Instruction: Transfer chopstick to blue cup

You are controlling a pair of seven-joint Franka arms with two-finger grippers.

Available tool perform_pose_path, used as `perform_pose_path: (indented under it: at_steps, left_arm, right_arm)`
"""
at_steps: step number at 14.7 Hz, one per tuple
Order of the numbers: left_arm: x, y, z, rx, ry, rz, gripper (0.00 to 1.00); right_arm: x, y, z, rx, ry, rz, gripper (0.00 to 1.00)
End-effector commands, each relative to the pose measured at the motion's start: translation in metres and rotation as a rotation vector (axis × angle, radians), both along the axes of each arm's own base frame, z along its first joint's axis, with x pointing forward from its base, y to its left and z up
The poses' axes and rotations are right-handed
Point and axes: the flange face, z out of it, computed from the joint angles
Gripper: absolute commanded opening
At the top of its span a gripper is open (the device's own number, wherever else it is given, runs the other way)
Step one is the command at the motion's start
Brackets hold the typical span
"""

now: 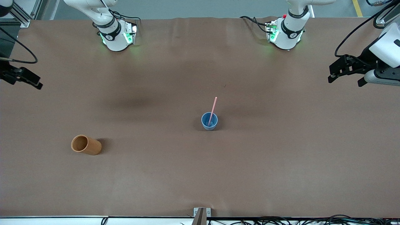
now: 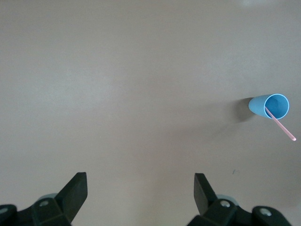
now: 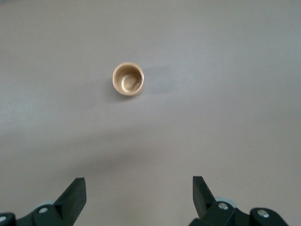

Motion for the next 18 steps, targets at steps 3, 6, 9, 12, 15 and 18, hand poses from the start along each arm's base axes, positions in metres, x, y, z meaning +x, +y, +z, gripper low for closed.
perform_pose_path:
  at_steps: [3,6,9,12,15,18]
  left_arm:
    - [0.0,0.001,0.004,-0.002,0.004,0.003,1.0]
    - [0.0,0.001,0.004,-0.002,0.004,0.003,1.0]
    - [0.0,0.001,0.004,-0.002,0.004,0.003,1.0]
    - [0.0,0.001,0.004,-0.002,0.004,0.003,1.0]
    - [0.0,0.002,0.004,-0.001,0.003,0.002,1.0]
    - [0.0,0.001,0.004,-0.002,0.004,0.002,1.0]
  right_arm:
    - [-0.013,0.012,0.059,-0.008,-0.006,0.09,1.0]
    - [-0.006,0.009,0.048,0.018,0.013,0.098,1.0]
    - [-0.002,0.007,0.046,0.049,0.013,0.19,1.0]
    - [-0.001,0.012,0.039,0.038,0.036,0.197,1.0]
    - [0.0,0.014,0.036,0.039,0.047,0.198,1.0]
    - [0.0,0.013,0.033,0.034,0.054,0.199,1.0]
